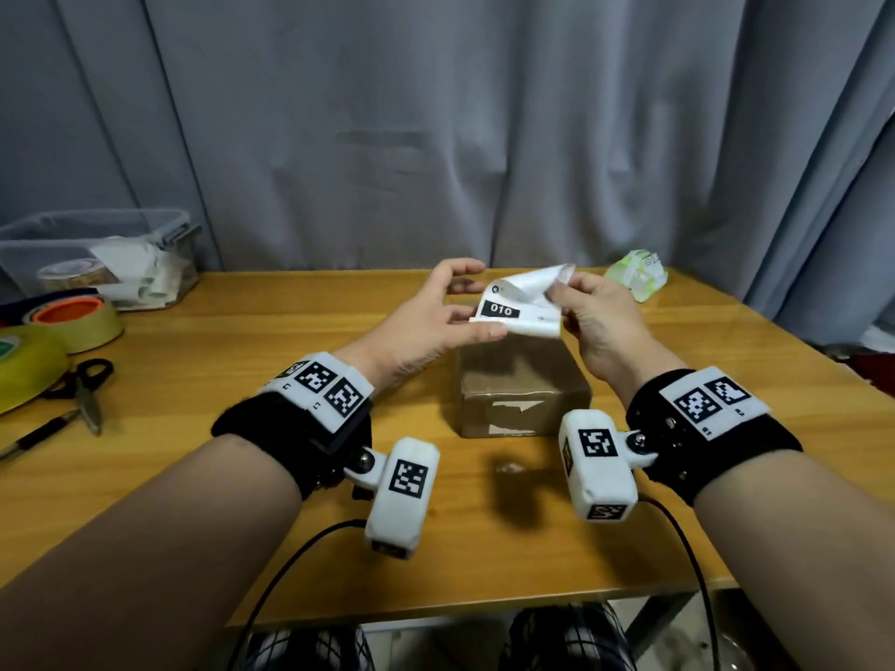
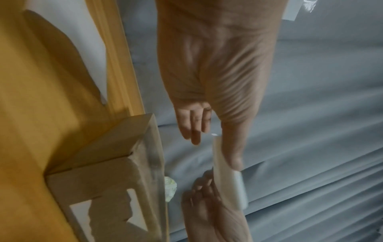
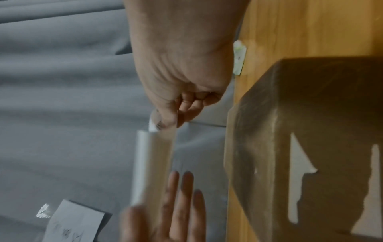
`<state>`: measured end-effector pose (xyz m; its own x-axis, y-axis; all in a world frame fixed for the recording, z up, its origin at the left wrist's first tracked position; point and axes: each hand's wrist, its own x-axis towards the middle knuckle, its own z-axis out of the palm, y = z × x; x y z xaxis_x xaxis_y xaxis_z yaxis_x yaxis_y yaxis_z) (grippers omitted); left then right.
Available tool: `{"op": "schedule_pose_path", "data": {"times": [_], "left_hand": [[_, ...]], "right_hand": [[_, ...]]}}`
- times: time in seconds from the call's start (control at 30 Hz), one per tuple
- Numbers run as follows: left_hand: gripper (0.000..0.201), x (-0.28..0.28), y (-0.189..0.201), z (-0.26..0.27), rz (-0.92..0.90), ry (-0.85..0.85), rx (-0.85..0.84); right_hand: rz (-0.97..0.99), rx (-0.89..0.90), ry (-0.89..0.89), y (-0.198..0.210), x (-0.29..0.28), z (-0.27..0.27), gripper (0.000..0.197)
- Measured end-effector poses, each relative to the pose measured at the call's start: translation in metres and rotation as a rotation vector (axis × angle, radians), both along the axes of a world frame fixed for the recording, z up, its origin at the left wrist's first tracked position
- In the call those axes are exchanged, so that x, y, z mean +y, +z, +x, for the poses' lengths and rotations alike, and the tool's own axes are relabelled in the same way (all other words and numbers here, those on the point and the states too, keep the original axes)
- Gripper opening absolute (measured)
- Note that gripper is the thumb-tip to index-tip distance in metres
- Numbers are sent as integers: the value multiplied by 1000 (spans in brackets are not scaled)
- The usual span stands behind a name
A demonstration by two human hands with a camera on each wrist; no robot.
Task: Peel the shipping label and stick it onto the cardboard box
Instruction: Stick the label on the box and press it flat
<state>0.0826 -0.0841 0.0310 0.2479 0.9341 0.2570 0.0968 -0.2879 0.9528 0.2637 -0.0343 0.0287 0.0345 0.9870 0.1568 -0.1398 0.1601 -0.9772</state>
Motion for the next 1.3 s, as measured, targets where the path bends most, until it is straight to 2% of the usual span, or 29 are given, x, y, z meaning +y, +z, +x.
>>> {"op": "schedule_pose_path", "data": {"times": [0.17,0.3,0.47,0.57,0.67,0.77,0.83,0.97,1.07,1.2,1.3], "left_hand": [[53,18,-29,-9,-78,247,219],[48,26,-44,-18,-236,310,203],[41,24,-45,-42,-245,396,193],[34,20,-45,-55,-179,431,252],[13,12,-38,-66,52,542,290],[22,5,-24,-67,150,497,250],[17,3,-16,-64,179,437,279],[20,11,-11,-59,148,329,511],[25,17,-14,-57,150,351,642],[11,19,-14,-55,144,349,663],[17,18,-14,-55,143,338,645]], "right_hand": [[-239,72,-78,-23,13,14,13],[-326,148,-10,-31,16,-3,13],[-299,17,70,-34,16,-36,14],[-242,-80,170,-33,15,-43,15],[-149,-188,195,-27,15,-49,14],[-45,-214,203,-20,16,-53,6],[-22,-223,202,-16,17,-55,5],[-12,-203,163,-10,20,-61,11],[-2,-202,162,-9,23,-61,10],[-2,-221,162,-9,24,-62,9],[-16,-251,132,-9,25,-64,16]]}}
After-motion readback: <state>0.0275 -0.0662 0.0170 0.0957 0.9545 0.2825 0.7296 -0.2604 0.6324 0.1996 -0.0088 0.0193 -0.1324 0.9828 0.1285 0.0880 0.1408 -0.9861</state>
